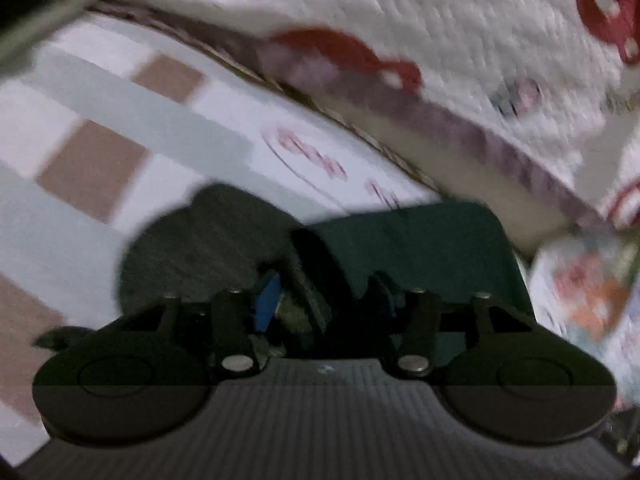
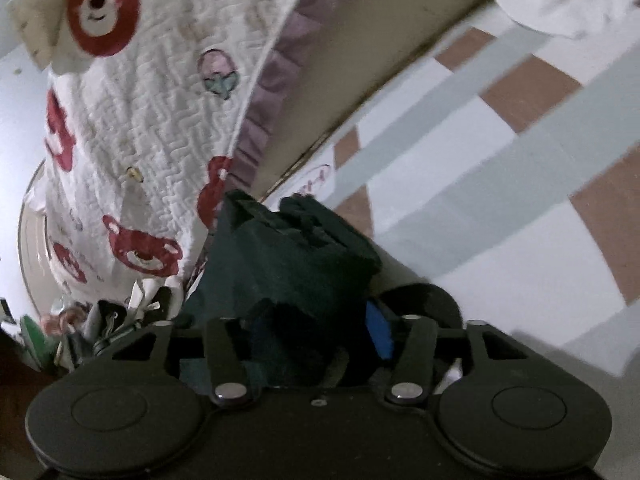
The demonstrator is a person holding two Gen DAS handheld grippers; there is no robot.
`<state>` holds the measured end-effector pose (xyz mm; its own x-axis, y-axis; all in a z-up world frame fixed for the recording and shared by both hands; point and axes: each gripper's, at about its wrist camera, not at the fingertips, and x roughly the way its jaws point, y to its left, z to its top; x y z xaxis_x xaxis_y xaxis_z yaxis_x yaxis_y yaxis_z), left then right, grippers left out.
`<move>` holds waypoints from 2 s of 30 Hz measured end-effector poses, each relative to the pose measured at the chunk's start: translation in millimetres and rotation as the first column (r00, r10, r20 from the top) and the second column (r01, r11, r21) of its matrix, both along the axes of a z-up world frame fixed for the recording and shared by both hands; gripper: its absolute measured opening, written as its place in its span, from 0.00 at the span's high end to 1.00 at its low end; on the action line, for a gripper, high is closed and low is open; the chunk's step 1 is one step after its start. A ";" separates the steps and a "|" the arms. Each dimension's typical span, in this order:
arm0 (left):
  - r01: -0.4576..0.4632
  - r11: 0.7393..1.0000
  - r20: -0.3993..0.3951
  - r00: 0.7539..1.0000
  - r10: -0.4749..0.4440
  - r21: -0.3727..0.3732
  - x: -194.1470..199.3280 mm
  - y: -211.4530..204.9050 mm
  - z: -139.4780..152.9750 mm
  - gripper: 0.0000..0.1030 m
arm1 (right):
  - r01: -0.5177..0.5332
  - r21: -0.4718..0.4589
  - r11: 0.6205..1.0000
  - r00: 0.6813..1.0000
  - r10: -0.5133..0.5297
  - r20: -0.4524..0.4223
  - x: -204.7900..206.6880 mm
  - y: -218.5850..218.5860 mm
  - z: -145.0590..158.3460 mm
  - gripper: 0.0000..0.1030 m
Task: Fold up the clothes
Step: 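Grasp the jeans bundle with both grippers and lift it off the mat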
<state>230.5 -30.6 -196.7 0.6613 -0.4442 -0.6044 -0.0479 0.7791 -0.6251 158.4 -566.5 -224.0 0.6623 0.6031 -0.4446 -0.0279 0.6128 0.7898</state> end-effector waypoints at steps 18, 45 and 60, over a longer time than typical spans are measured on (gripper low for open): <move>-0.165 0.961 -0.110 0.983 0.144 -0.223 -57.2 -43.3 -48.0 0.44 | -0.006 0.090 0.996 0.999 0.002 0.039 31.5 44.0 -13.2 0.47; 0.089 0.995 0.018 0.996 -0.091 0.054 -30.1 -115.9 -6.4 0.62 | -0.152 -0.027 0.988 0.972 0.154 0.179 32.5 40.4 6.6 0.59; 0.273 0.960 -0.174 0.945 -0.278 -0.053 9.1 -158.2 -13.5 0.55 | 0.017 -0.020 1.000 0.999 -0.017 0.046 8.8 -4.4 -20.6 0.36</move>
